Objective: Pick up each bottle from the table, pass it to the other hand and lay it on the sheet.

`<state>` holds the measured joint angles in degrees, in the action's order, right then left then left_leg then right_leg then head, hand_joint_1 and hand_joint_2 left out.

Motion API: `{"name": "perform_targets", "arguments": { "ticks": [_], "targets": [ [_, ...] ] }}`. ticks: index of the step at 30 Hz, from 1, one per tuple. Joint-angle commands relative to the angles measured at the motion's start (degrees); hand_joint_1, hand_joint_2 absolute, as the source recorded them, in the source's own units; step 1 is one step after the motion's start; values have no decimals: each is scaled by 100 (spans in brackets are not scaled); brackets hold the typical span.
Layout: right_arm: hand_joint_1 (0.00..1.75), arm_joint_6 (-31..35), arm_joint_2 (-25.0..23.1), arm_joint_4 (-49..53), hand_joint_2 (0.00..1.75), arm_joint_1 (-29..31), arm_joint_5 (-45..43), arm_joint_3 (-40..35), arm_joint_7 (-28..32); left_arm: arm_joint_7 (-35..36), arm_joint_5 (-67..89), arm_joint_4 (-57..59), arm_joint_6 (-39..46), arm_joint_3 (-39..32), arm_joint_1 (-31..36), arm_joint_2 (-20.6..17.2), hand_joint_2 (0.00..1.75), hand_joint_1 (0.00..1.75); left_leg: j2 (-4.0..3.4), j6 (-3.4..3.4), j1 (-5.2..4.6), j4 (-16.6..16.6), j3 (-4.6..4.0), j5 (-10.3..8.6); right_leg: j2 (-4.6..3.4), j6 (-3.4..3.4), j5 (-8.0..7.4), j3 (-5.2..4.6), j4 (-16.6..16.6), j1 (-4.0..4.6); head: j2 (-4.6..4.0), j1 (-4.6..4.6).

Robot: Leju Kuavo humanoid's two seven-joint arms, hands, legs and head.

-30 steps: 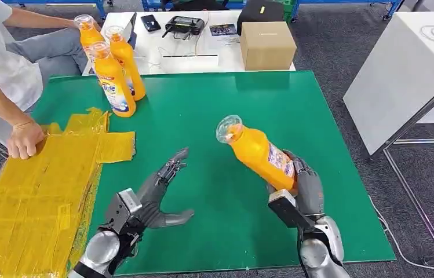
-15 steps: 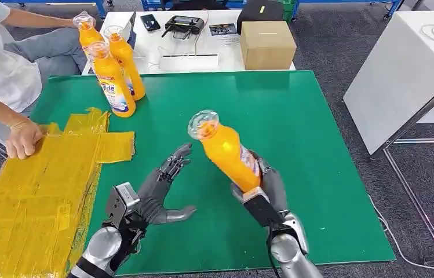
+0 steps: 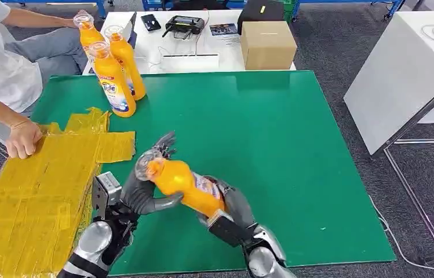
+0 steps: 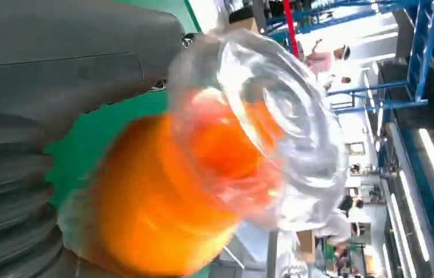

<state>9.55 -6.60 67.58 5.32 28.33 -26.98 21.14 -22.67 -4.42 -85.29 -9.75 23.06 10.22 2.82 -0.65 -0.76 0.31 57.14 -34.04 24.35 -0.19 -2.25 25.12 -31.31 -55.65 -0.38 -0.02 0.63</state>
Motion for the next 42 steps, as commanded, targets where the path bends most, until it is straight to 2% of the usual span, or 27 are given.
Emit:
{"name": "perform_targets", "arguments": {
  "ticks": [1, 2, 6, 26, 27, 28, 42],
  "targets": [
    [175, -17, -19, -624, 175, 298, -49, -514, 27, 52, -28, 455, -25, -130, 275, -38, 175, 0, -2, 1, 2, -4, 11, 3, -3, 2, 1, 11, 6, 2, 0, 0],
    [175, -13, -14, -617, 175, 303, -71, -523, 25, 69, -21, 490, -18, -117, 290, -32, 175, 0, 1, 3, 8, -7, 31, 11, -3, 6, 7, 33, 13, 7, 0, 0],
    [175, 49, -4, -557, 175, 314, -137, -558, 56, 105, 2, 677, 3, -36, 339, 1, 175, 0, 5, 1, 3, -4, 10, 1, 5, 2, 1, 11, 7, 0, 0, -2],
    [175, 202, -13, -396, 175, 376, -280, -627, 145, 116, -50, 962, 44, 103, 398, 75, 175, 0, 7, 1, 1, -2, 14, 4, 5, 3, 4, 15, 5, -1, 0, -2],
    [175, 205, -12, -409, 175, 379, -290, -642, 143, 99, -82, 920, 74, 62, 388, 81, 175, 93, 3, 1, 2, -3, 13, 3, 2, 3, 2, 14, 6, -1, 0, -2],
    [175, 212, -9, -425, 175, 381, -304, -655, 143, 72, -131, 861, 100, 15, 368, 101, 175, 175, 3, 1, 1, -2, 8, 2, 2, 2, 2, 8, 4, -2, 0, -2],
    [175, 358, 92, -240, 175, 344, -372, -628, 181, 8, -399, 666, 195, -111, 263, 153, 175, 175, 3, 2, 4, -2, 22, 9, 1, 5, 7, 24, 7, 2, 0, 0]
  ]
}}
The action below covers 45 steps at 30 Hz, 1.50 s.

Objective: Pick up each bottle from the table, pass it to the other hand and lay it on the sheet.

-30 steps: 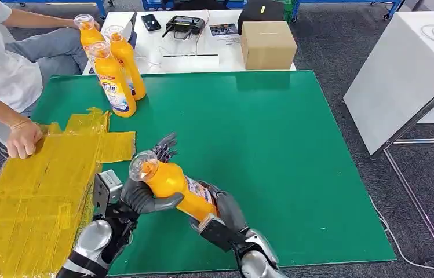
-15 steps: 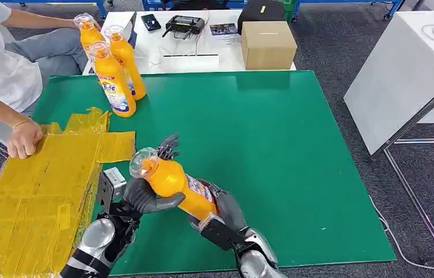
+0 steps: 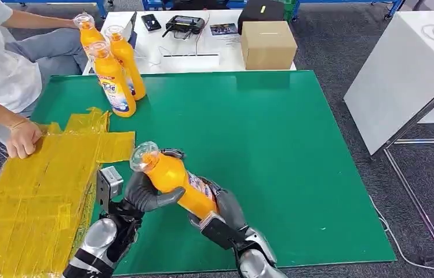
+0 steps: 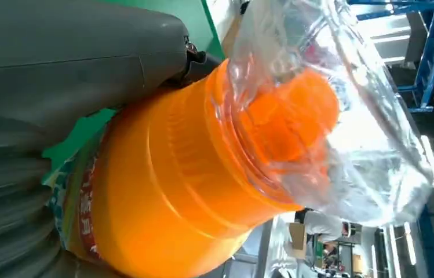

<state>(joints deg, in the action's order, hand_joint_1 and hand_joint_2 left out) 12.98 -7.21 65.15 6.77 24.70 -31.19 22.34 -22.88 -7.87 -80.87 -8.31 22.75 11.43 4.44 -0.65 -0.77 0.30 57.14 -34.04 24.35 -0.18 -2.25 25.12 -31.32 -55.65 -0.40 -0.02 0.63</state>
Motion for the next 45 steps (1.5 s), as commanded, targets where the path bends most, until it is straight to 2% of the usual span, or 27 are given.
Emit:
{"name": "perform_targets", "arguments": {
  "ticks": [1, 8, 9, 10, 11, 15, 17, 19, 20, 23, 25, 27, 29, 30, 32, 33, 41, 45],
  "targets": [
    [175, 15, 153, 2, 175, 199, -9, -207, 61, 30, -53, 224, 51, -80, 143, -9, 175, 175, 2, 1, 2, -1, 9, 4, 0, 2, 3, 10, 4, 2, 0, -2],
    [175, 143, 229, 209, 175, 138, -11, -116, 68, 10, -191, 130, 67, -117, 147, -12, 175, 175, 4, 1, 4, 0, 14, 7, 2, 4, 5, 17, 5, 4, 0, -2],
    [115, 188, 241, 335, 175, 96, -42, -74, 109, 6, -194, 109, 85, -134, 155, -28, 175, 175, 6, 1, 2, 0, 11, 6, 3, 3, 5, 13, 4, 2, 0, 0],
    [9, 222, 248, 416, 175, 68, -57, -50, 145, 1, -189, 99, 107, -146, 160, -32, 175, 175, 9, 2, 5, 0, 17, 10, 5, 4, 8, 22, 5, 5, 0, -2],
    [0, 253, 248, 598, 175, 3, -138, 0, 214, -12, -163, 72, 157, -171, 165, -56, 175, 175, 6, 1, 2, 0, 11, 6, 4, 3, 6, 13, 2, 1, 0, 0],
    [0, 235, 312, 1058, 175, -133, -276, 46, 291, -75, 40, 0, 366, -227, 218, -126, 175, 175, 8, 4, 7, 3, 17, 12, 4, 7, 10, 18, 2, 7, 0, 0],
    [0, 299, 328, 1338, 175, -220, -362, 109, 412, -189, 503, -85, 787, -267, 269, -223, 175, 175, 17, 2, 3, 1, 7, 5, 15, 4, 8, 10, 2, 2, 0, -2],
    [0, 426, 378, 1785, 175, -364, -396, 213, 472, -257, 1622, -194, 1755, -352, 355, -396, 175, 175, 8, 2, 2, 3, 7, 7, 6, 4, 7, 7, -2, 2, 0, 0],
    [0, 466, 378, 1903, 0, -413, -423, 254, 488, -254, 1920, -215, 2013, -387, 369, -435, 175, 175, 7, 2, 1, 3, 1, 4, 5, 4, 5, 0, -3, 1, 0, 0],
    [0, 671, 463, 2553, 0, -640, -438, 420, 552, -92, 3401, -336, 3113, -594, 412, -664, 175, 175, 11, 2, 1, 2, 2, 3, 9, 5, 7, 0, -4, 1, 0, 0],
    [0, 818, 478, 3014, 0, -827, -533, 598, 566, 342, 4998, -335, 3817, -732, 410, -869, 175, 175, 11, 4, 3, 4, 6, 6, 9, 6, 9, 5, -4, 4, 0, 0],
    [0, 840, 473, 3271, 0, -924, -753, 735, 567, 748, 6352, -246, 4177, -797, 438, -1014, 175, 175, 9, 2, 1, 2, 4, 4, 8, 4, 7, 2, -3, 1, 0, 0],
    [0, 852, 486, 3378, 0, -966, -832, 798, 560, 887, 6783, -189, 4252, -806, 451, -1068, 175, 175, 11, 2, 2, 1, 9, 6, 10, 4, 9, 8, -1, 2, 0, 0],
    [0, 838, 484, 3490, 0, -1005, -979, 871, 566, 1222, 7764, -6, 4511, -851, 494, -1138, 175, 175, 12, 3, 5, 2, 15, 10, 10, 6, 11, 16, 0, 5, 0, 0],
    [0, 788, 479, 3528, 0, -1009, -1103, 901, 587, 1382, 8177, 145, 4561, -824, 559, -1206, 175, 175, 13, 1, 4, 1, 10, 5, 12, 4, 7, 11, 2, 3, 0, 0],
    [0, 684, 504, 3548, 175, -1001, -1235, 901, 602, 1581, 8724, 312, 4611, -799, 633, -1261, 175, 175, 8, 1, 1, -1, 6, 3, 8, 3, 5, 4, 1, 0, 0, 0],
    [0, 676, 501, 3545, 175, -999, -1252, 917, 607, 1615, 8740, 448, 4655, -766, 687, -1270, 175, 175, 8, 3, 4, -2, 11, 4, 7, 5, 5, 11, 4, 3, 0, -2],
    [0, 509, 529, 3460, 175, -872, -1374, 812, 629, 2100, 9694, 1387, 4593, -566, 1081, -1485, 175, 175, 12, 2, 1, -4, 11, 0, 13, 3, 5, 9, 4, 0, 0, -2]
  ]
}}
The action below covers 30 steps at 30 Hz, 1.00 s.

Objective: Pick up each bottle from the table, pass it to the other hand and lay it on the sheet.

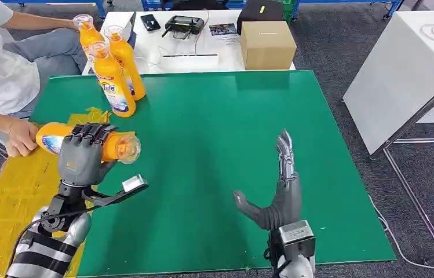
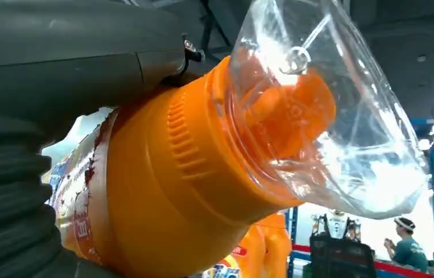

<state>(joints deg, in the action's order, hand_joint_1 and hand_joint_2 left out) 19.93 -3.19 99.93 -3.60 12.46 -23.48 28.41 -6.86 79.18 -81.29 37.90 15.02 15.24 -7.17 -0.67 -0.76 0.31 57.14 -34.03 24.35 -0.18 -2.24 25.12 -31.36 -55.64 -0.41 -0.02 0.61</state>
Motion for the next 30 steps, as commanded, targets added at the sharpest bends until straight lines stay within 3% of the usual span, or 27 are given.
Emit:
{"name": "perform_targets", "arguments": {
  "ticks": [1, 4, 11, 13, 15, 18, 26, 30],
  "targets": [
    [0, -249, 152, -37, 175, 208, -181, -20, 25, 823, 1082, 1852, 48, 569, 916, -567, 175, 175, 22, 3, 5, -6, 19, 3, 18, 5, 8, 26, 9, 5, 0, 0],
    [0, -310, 201, -122, 175, 348, -206, -162, 36, 820, 1082, 3055, 189, 687, 1317, -610, 175, 175, 13, 4, 2, -9, 19, -2, 10, 5, 2, 23, 7, 2, 0, 0],
    [0, -311, 211, -118, 175, 345, -209, -161, 36, 825, 1082, 3066, 210, 694, 1318, -594, 175, 175, 10, 5, 3, -4, 12, -3, 8, 2, 5, 15, 1, 4, 0, 0],
    [0, -369, 239, -136, 175, 403, -218, -208, 43, 1072, 1082, 3332, -193, 985, 1469, -732, 175, 175, 16, 7, 12, -3, 25, 5, 11, 5, 11, 34, 7, 11, 0, -2],
    [0, -436, 263, -196, 175, 531, -213, -300, 45, 939, 965, 4450, -329, 767, 1810, -551, 175, 175, 7, 7, 10, -2, 17, 1, 3, 4, 6, 24, 4, 8, 0, -2],
    [0, -474, 253, -229, 175, 602, -194, -351, 20, 986, 879, 5252, -422, 577, 2117, -456, 175, 175, 7, 8, 6, -6, 15, -5, 3, 5, 1, 21, 4, 4, 0, 0],
    [0, -526, 259, -335, 175, 693, -85, -468, -81, 744, 24, 5914, -905, -184, 2325, -225, 175, 175, 7, 6, 10, -1, 11, -1, 4, 4, 4, 19, 4, 10, 0, 0],
    [0, -578, 279, -412, 175, 719, 19, -529, -147, 540, -520, 6125, -1610, -600, 2378, -107, 175, 175, 6, 5, 9, -2, 6, -4, 4, 2, 2, 12, 1, 6, 0, 2]
  ]
}}
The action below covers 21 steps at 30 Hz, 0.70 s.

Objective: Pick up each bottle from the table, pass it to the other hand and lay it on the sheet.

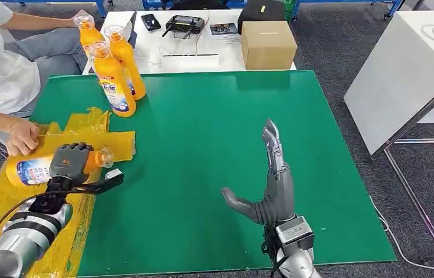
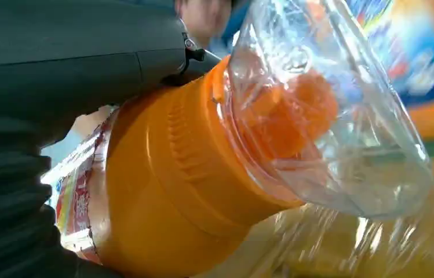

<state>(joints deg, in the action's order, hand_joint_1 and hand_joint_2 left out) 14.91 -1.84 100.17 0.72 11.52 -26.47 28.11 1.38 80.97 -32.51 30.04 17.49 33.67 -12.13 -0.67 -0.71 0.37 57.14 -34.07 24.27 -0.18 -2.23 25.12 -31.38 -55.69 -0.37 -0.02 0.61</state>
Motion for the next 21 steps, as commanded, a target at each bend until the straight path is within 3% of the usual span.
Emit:
{"name": "perform_targets", "arguments": {
  "ticks": [1, 14, 15, 16, 17, 18, 21],
  "targets": [
    [0, -76, 133, -442, 175, 290, 118, -239, -119, -297, -703, 1244, -823, -852, 530, 371, 175, 175, 14, -1, 4, -4, 20, 6, 11, 2, 7, 28, 11, 4, 0, -2],
    [0, -175, 140, -583, 175, 382, 215, -353, -184, -473, -902, 1262, -887, -981, 405, 378, 175, 175, 12, 0, -1, -8, 31, 6, -1, 2, 3, 34, 10, 1, 0, 0],
    [0, -173, 137, -596, 175, 389, 214, -356, -184, -528, -923, 1262, -876, -989, 390, 380, 175, 129, 9, 0, -3, -10, 31, 5, -4, 2, 2, 33, 10, -1, 0, 0],
    [0, -168, 142, -610, 175, 403, 218, -363, -184, -640, -993, 1264, -870, -1028, 364, 396, 175, 37, 7, 0, -1, -12, 37, 6, -6, 3, 1, 40, 14, 1, 0, 0],
    [0, -166, 145, -611, 175, 408, 220, -365, -184, -683, -1026, 1261, -871, -1048, 353, 405, 175, 10, 7, 0, -3, -10, 33, 4, -6, 1, 0, 35, 10, -1, 0, 2],
    [0, -163, 152, -607, 175, 413, 227, -369, -184, -758, -1083, 1245, -868, -1079, 331, 427, 175, 0, 8, 0, -2, -13, 37, 5, -6, 2, 0, 39, 14, -1, 0, 0],
    [0, -196, 177, -621, 175, 429, 235, -369, -210, -1306, -1633, 1126, -1087, -1385, 241, 543, 175, 0, 11, -1, -3, -11, 32, 3, -3, 1, 0, 36, 11, -2, 0, 2]
  ]
}}
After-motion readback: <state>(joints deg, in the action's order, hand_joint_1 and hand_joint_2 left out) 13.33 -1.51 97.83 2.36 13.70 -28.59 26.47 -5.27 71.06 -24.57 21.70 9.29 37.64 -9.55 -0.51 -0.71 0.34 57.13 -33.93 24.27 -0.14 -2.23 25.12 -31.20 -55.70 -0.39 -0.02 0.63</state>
